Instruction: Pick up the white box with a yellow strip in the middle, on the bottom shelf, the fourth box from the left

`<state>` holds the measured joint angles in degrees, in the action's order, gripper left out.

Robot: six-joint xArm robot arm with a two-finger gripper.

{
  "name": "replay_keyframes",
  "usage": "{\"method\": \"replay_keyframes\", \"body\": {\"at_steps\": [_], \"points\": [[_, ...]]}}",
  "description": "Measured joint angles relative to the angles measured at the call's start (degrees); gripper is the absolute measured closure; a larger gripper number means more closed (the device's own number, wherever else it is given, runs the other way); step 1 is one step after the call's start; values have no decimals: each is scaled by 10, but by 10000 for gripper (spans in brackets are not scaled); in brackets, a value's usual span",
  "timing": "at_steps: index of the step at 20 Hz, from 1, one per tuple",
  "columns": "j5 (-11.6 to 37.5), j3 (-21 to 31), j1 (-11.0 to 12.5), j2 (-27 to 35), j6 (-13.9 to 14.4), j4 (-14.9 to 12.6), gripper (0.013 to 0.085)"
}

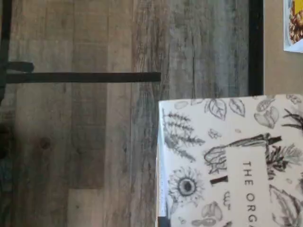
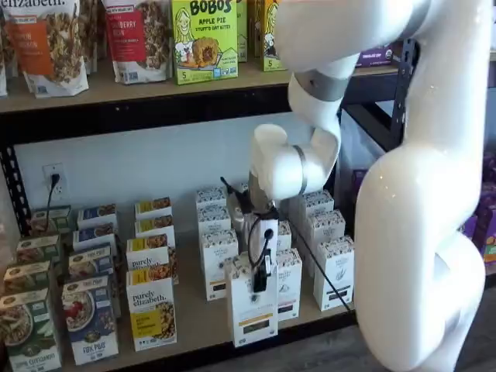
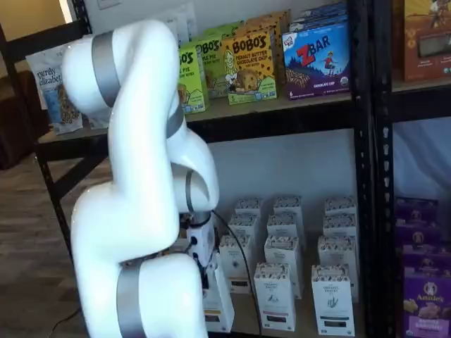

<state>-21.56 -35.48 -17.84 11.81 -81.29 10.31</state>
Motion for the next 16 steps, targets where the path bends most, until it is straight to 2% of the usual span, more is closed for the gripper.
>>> {"method": "replay_keyframes", "body": {"at_steps": [6, 11, 16], "points": [[-59, 30, 6, -90, -15, 16, 530], [-101, 40, 12, -140, -2, 0, 530], [-155, 47, 25, -203, -6, -2, 530]]}}
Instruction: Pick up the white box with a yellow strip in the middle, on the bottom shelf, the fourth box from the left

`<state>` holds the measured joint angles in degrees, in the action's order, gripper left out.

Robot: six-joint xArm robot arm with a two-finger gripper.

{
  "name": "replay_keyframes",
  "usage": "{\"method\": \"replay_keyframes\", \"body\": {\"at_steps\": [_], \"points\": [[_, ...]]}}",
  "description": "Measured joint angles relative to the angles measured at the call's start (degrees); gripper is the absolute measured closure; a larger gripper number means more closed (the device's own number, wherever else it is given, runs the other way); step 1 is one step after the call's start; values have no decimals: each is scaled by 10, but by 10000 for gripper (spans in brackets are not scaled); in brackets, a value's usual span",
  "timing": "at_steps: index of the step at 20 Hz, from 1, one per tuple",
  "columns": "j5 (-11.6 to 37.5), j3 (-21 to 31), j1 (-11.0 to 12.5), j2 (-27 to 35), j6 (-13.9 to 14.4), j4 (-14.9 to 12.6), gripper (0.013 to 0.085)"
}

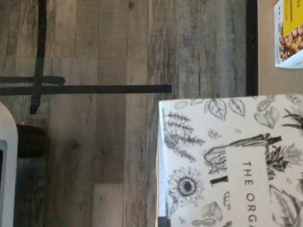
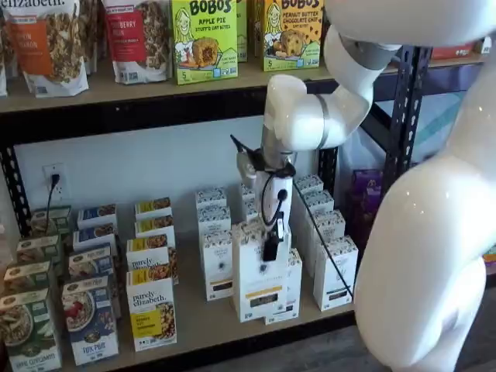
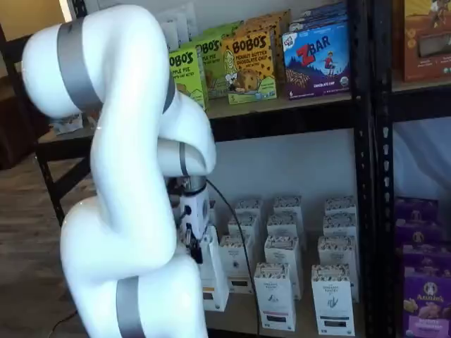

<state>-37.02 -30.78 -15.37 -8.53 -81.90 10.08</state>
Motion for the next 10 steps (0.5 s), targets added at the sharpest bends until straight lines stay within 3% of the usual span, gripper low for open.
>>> {"method": "replay_keyframes", "body": {"at_steps": [10], "points": [[-78, -12, 11, -56, 15, -24, 530]]}}
